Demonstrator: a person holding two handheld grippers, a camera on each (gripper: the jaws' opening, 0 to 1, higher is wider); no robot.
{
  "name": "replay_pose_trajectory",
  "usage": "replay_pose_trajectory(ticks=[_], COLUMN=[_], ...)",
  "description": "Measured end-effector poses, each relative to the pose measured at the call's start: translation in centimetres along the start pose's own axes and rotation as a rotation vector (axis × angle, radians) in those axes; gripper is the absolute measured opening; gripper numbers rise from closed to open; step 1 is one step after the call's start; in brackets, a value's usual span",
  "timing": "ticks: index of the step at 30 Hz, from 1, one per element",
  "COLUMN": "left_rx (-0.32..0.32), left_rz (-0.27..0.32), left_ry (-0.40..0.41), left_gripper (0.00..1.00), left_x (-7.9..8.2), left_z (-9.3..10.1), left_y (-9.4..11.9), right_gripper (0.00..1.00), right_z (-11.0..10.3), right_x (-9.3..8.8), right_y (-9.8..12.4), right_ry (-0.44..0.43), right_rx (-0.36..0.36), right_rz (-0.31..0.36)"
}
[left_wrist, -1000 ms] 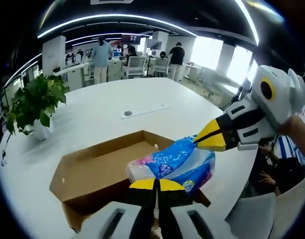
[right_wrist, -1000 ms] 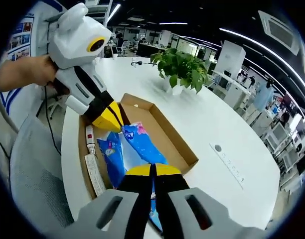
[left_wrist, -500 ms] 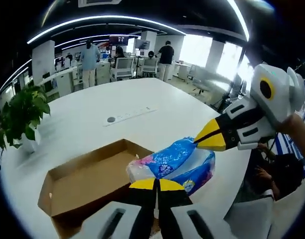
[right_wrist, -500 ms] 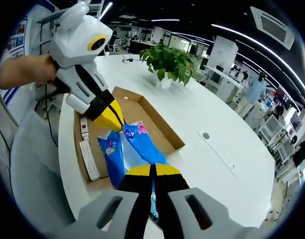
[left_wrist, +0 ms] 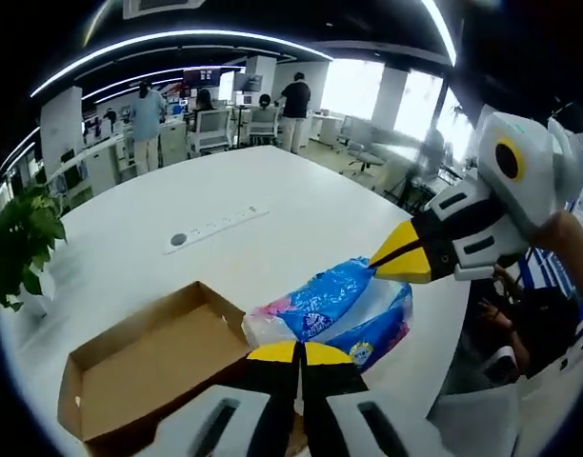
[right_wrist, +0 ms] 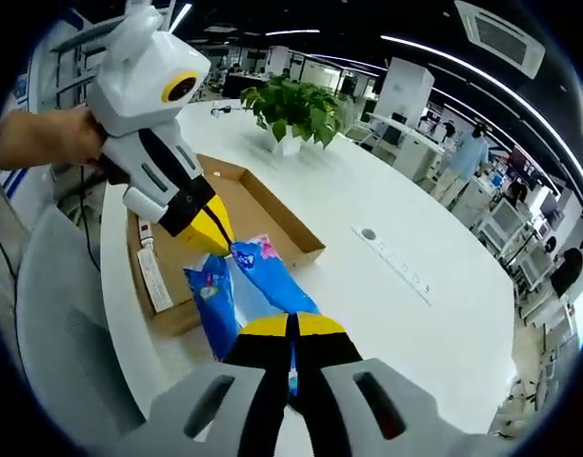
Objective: Operate the shoe box by opening the lid, removing the specified soft item, and placing it in the target area until the item is outside and the box remains undamaged.
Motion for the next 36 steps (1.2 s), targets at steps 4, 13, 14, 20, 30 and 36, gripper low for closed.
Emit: replay_pose_trajectory(ticks=[4,13,14,20,30,36], left_rx=[-0.015,-0.047,-0.052,-0.064,-0.085,-0.102], left_rz=[-0.002,-0.013,-0.014,-0.017,-0.034,-0.051], left_ry=[-0.014,-0.042,-0.043,-0.052,-0.068,-0.074], left_gripper=[0.0,0.0,0.0,0.0,0.0,0.0], left_x=[0.6,1.6,1.7,2.4,3.2,3.9], left_z=[0.7,2.3,2.5,3.4,4.9,5.8], left_y=[-0.7,-2.5,-2.7,-3.9,-5.9,-7.3], right_gripper=[0.0,0.0,0.0,0.0,0.0,0.0], right_z=[0.6,2.1,2.3,3.2,4.8,6.0], right_x=[-0.8,-2.3,-2.5,-3.7,-5.6,-6.7], right_y=[0.6,1.7,1.8,2.3,2.7,3.0], right_ry=[-0.006,-0.016,-0.014,-0.005,0.014,0.008], right_rx=[-0.009,-0.031,-0.032,-0.037,-0.063,-0.087], right_rz=[-0.006,-0.024,-0.027,-0.046,-0.073,-0.077])
Point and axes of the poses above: the point that each gripper's makers call its tool centre point, and the gripper's own axes: y roughly backward along the fingers, z roughly to its right, x roughly out of its top, the point moved 9 cm from there along y, roughly backward along the fingers, and after that the axes turned 3 degrees about -z, right-handed, at the moved point
